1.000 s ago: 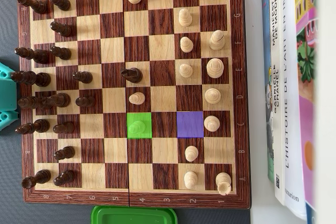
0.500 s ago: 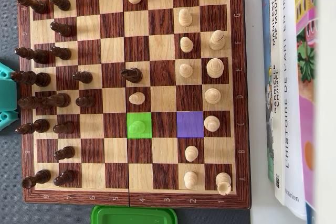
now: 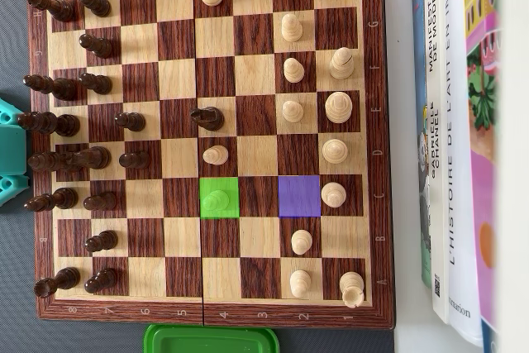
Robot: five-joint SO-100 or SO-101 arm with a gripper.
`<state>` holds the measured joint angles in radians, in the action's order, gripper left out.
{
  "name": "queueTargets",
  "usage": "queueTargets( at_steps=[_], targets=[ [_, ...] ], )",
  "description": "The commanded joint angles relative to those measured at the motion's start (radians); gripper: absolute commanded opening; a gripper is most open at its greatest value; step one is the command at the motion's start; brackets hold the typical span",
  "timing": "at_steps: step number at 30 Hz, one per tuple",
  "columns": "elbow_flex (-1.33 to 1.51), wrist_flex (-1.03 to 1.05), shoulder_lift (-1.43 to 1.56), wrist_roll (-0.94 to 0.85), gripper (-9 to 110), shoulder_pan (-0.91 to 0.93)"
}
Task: Play chess
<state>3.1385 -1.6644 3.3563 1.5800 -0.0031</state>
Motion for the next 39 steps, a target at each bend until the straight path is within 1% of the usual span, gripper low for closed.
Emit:
queueTargets(
  at_steps=[1, 7, 39],
  targets=[
    [0.02, -0.048, -0.009, -0.005, 16, -0.005],
    [0.02, -0.14, -0.009, -0.006, 16, -0.003],
    [0.02, -0.14, -0.011, 0.0, 16, -0.005]
  ],
)
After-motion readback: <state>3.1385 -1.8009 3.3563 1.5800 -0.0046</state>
